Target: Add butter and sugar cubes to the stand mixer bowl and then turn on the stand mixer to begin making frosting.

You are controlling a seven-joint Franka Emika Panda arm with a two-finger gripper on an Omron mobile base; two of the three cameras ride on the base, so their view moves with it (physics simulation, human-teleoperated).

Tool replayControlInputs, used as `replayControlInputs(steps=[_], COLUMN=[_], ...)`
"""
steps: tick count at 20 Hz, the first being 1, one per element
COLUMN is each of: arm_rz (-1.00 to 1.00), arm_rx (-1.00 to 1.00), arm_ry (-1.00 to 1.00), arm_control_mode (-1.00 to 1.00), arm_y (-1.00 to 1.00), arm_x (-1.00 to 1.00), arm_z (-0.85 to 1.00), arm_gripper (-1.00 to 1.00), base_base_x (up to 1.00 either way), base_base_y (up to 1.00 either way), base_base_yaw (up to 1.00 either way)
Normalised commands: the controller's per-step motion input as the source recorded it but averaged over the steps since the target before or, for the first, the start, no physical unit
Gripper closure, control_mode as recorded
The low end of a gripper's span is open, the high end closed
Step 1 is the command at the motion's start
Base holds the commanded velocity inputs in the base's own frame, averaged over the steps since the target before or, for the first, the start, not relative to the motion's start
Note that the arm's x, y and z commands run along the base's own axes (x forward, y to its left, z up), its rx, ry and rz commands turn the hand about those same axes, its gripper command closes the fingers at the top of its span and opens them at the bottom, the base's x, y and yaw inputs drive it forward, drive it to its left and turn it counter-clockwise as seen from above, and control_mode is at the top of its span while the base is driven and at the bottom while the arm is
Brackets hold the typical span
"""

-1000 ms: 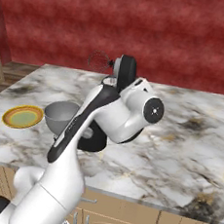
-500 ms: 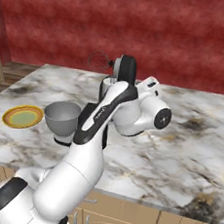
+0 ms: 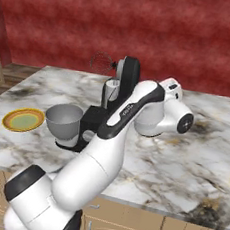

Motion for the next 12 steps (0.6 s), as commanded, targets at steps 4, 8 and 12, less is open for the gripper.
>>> replayControlInputs(steps=[4, 8, 12], arm_rz=[0.1, 0.14, 0.17], arm_rx=[0.06, 0.04, 0.04], arm_ry=[0.0, 0.0, 0.0], arm_control_mode=[-1.0, -1.0, -1.0], arm_y=[-0.08, 0.0, 0.0], arm_x=[0.22, 0.34, 0.43], arm_z=[0.01, 0.0, 0.0], arm_gripper=[-1.0, -1.0, -1.0], base_base_x=[0.0, 0.0, 0.0], base_base_y=[0.0, 0.0, 0.0], base_base_yaw=[0.0, 0.0, 0.0])
